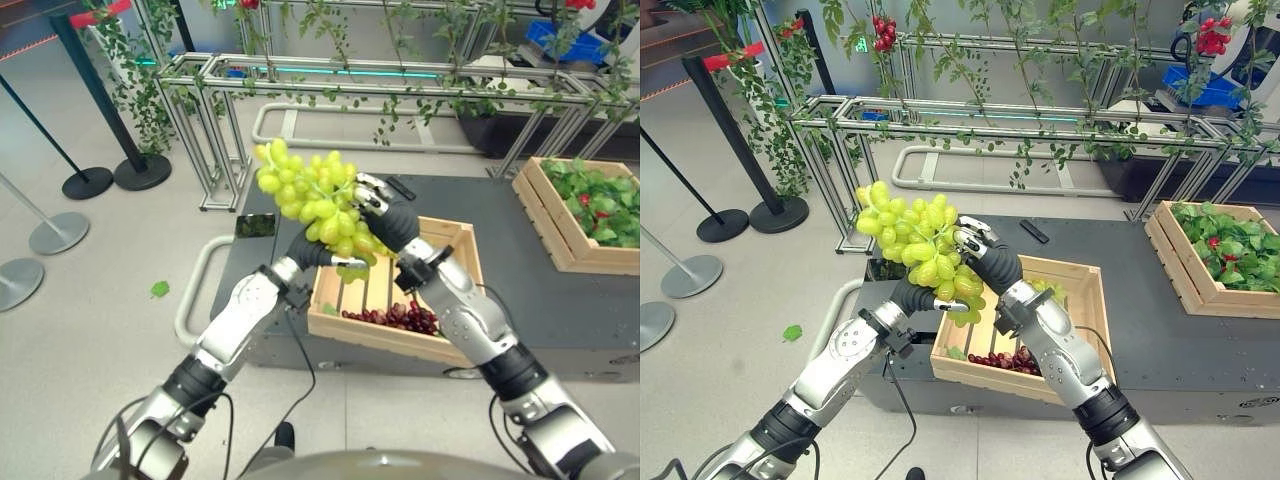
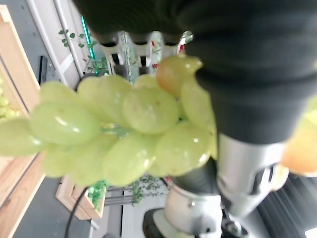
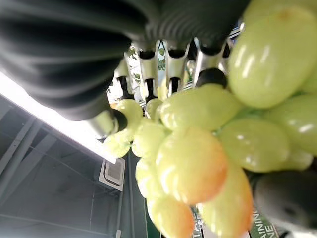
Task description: Pick up the fruits from the basket on one side to the basket on the other side
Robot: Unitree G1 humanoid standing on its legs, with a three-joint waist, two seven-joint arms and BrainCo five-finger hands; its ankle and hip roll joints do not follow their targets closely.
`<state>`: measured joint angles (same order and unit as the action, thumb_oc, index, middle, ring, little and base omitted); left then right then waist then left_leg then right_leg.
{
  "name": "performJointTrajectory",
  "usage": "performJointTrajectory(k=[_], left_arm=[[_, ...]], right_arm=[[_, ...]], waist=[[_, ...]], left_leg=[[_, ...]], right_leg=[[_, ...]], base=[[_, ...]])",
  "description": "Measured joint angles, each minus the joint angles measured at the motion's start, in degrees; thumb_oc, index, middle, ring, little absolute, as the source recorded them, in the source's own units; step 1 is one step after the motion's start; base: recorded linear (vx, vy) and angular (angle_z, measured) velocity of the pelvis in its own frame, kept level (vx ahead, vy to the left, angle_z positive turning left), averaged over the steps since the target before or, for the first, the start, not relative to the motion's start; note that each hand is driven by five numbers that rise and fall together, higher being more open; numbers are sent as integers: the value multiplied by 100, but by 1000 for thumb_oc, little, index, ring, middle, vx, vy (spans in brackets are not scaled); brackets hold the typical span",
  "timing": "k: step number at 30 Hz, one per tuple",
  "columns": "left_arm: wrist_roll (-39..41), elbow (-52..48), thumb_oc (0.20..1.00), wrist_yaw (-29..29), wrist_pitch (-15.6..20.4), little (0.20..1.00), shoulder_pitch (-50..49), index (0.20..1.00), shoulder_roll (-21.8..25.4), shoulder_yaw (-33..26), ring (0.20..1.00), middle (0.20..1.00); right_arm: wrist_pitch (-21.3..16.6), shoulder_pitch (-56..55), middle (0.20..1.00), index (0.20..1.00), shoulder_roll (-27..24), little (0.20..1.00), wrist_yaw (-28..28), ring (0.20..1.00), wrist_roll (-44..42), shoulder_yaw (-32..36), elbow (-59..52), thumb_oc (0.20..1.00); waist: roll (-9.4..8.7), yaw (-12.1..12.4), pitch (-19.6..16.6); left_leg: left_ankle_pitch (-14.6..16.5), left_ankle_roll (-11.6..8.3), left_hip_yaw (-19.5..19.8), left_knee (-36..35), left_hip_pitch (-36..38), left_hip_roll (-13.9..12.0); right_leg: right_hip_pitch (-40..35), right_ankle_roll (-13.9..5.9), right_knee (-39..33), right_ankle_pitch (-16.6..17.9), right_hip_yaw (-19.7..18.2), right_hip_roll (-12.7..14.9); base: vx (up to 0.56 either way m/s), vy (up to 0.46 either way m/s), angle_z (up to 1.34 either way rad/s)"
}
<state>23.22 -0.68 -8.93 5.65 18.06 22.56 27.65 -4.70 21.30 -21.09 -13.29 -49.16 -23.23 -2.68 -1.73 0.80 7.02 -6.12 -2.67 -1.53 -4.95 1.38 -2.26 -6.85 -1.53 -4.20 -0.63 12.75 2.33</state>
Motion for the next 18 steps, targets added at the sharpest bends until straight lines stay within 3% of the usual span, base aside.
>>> performJointTrajectory(k=[9, 10, 11, 12, 18], left_arm=[[3, 56, 1000, 64, 0, 1000, 0, 1000, -19, 69, 1000, 1000], [3, 56, 947, 65, 0, 947, 0, 947, -20, 70, 947, 947], [3, 55, 473, 62, 0, 473, 0, 473, -20, 86, 473, 473], [3, 55, 200, 60, 0, 200, 0, 200, -20, 96, 200, 200], [7, 95, 200, 126, -3, 200, 0, 200, -21, 112, 200, 200]], right_arm=[[0, 1, 200, 200, 9, 200, 9, 200, -2, -54, 0, 200], [0, 0, 200, 200, 10, 200, 9, 200, -2, -55, 0, 200], [-1, 0, 200, 200, 8, 200, 15, 200, -2, -52, 0, 200], [-1, 0, 200, 200, 6, 200, 24, 200, -2, -49, 0, 200], [-4, -4, 200, 200, 13, 200, 108, 200, -88, -58, 0, 200]], waist=[[-1, 1, -3], [0, 0, -3], [1, 0, -4], [0, 0, -4], [3, 0, -17]], left_leg=[[0, 0, 4, 0, 0, 1], [0, 0, 4, 0, 0, 1], [0, 0, 5, 1, 0, 2], [0, 0, 5, 1, 0, 2], [0, 0, 5, 1, 0, 2]], right_leg=[[-2, 1, 2, 0, 7, 0], [-2, 1, 2, 0, 7, 0], [-2, 1, 2, 0, 8, 1], [-2, 1, 2, 0, 9, 1], [-2, 1, 3, 0, 14, 1]], base=[[0, 0, 0], [0, 0, 0], [0, 0, 0], [0, 0, 0], [0, 0, 0]])
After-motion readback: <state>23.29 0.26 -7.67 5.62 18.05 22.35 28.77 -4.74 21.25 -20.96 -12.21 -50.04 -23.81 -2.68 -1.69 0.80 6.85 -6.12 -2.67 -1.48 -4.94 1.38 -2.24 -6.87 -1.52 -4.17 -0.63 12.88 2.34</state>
